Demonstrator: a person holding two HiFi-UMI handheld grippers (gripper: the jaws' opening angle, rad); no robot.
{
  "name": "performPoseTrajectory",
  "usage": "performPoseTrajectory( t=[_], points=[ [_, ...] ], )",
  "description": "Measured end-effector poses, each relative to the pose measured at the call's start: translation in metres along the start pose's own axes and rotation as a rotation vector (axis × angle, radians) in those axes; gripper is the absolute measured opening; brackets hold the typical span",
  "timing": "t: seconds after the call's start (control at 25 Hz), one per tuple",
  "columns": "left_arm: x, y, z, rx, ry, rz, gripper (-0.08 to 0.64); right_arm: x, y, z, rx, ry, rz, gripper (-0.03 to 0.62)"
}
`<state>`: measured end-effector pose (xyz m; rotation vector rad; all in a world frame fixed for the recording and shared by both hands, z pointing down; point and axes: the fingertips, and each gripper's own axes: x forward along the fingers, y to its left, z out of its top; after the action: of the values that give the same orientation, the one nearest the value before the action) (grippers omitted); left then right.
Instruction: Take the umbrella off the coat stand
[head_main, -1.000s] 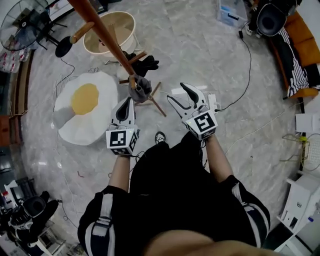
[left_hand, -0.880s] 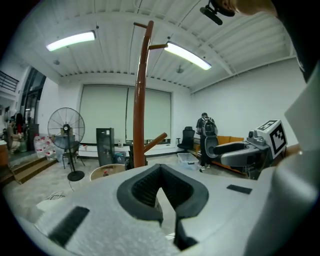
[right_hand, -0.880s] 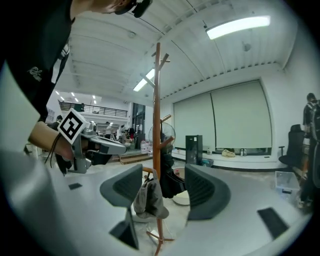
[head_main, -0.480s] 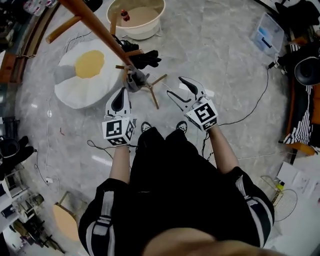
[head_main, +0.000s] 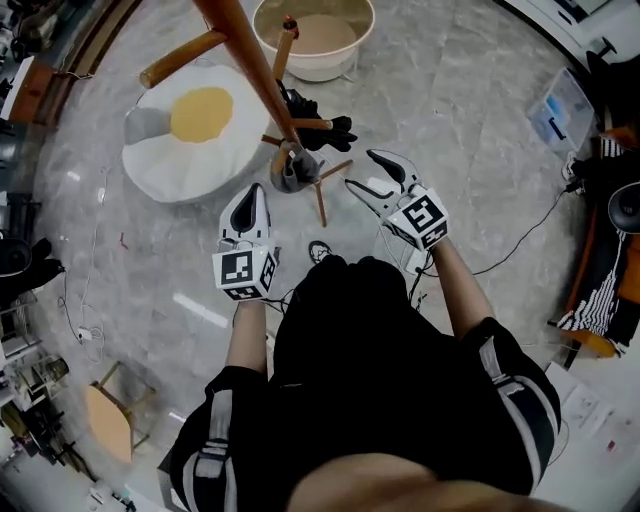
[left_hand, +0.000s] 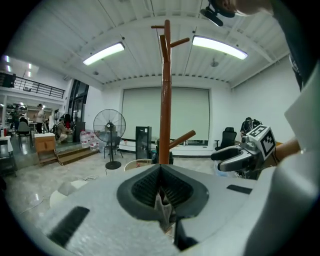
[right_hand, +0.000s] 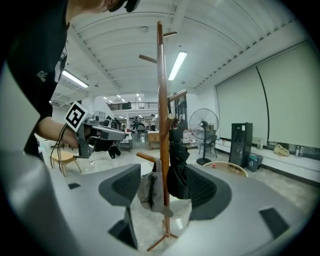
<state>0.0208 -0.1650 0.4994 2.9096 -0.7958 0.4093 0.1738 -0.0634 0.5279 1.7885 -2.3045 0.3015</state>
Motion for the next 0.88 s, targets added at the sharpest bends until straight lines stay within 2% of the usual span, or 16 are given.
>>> performPoseTrajectory(
  t=[0.28, 0.52, 0.76, 0.88],
  points=[
    [0.01, 0.016, -0.012, -0.049, 0.016, 0.118, -0.003, 0.043, -0.033, 0.009, -0.045, 0.011, 0.102, 0.296],
    [0.023, 0.023, -0.019, -0.11, 0.018, 0.3, -0.003, 0.083, -0.056, 0.014, -0.088, 0.018, 0.295, 0.313],
    [0.027, 0.011, -0.031, -0.187, 0.02, 0.492, -0.003, 0.11, -0.07, 0.004, -0.144, 0.057, 0.479, 0.33],
    [0.023, 0.006, -0.034, -0.214, 0.012, 0.572, -0.003, 0.123, -0.071, 0.006, -0.154, 0.041, 0.562, 0.342]
  ],
)
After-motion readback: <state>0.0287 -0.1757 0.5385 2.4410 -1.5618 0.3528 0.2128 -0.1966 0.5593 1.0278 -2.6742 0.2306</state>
